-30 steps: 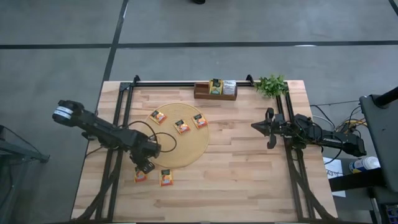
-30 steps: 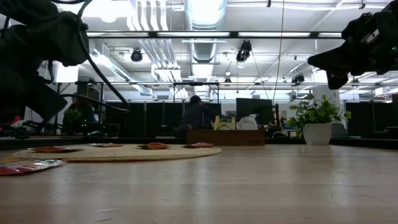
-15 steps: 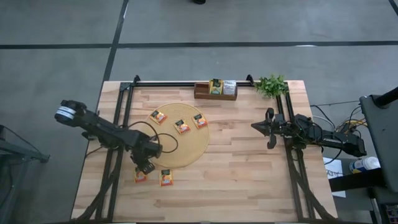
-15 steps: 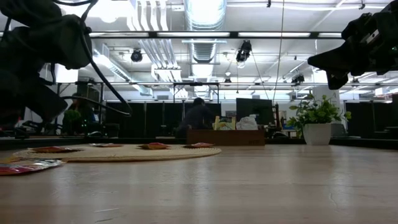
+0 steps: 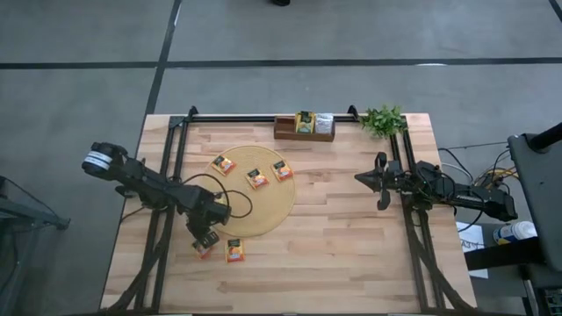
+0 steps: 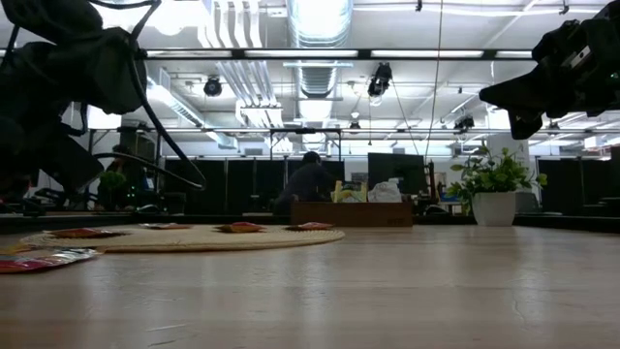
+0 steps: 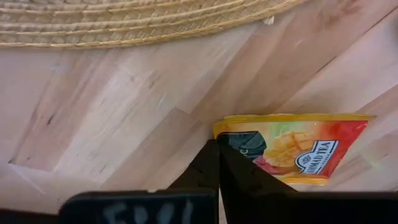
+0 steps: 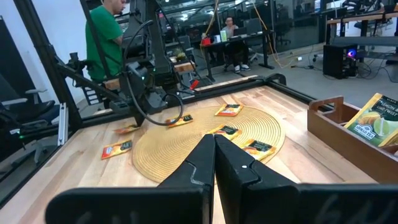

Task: Pick & Place Tea
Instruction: Put the orange tea bag into the left section of the wooden organizer

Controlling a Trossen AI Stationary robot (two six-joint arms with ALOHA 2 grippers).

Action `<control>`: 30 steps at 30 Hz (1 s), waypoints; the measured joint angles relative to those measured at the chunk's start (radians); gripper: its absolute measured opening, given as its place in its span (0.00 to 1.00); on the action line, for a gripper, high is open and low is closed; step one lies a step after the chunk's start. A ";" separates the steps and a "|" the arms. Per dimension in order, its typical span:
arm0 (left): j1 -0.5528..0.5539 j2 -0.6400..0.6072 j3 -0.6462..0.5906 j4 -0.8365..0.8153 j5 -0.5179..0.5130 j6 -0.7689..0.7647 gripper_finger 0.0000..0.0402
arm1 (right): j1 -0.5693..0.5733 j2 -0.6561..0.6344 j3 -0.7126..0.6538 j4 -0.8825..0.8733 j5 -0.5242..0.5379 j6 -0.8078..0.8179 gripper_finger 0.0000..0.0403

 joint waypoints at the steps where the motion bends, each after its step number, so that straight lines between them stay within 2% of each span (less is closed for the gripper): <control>1: 0.000 -0.004 0.007 -0.009 -0.002 0.001 0.00 | 0.000 0.000 0.000 0.000 0.000 0.000 0.02; 5: 0.000 -0.039 0.049 -0.051 -0.018 -0.012 0.00 | 0.000 0.000 0.000 0.000 0.000 0.000 0.02; 9: 0.002 -0.070 0.119 -0.094 -0.128 -0.040 0.00 | 0.000 0.000 0.000 0.000 0.000 0.000 0.02; 17: 0.004 -0.104 0.294 -0.208 -0.268 -0.050 0.00 | 0.000 0.000 0.000 0.000 0.000 0.000 0.02; 25: 0.038 -0.104 0.441 -0.367 -0.350 0.027 0.00 | 0.000 0.000 0.000 0.000 0.000 0.000 0.02; 30: 0.114 -0.105 0.522 -0.411 -0.385 0.115 0.00 | 0.000 0.000 0.000 0.000 0.000 0.000 0.02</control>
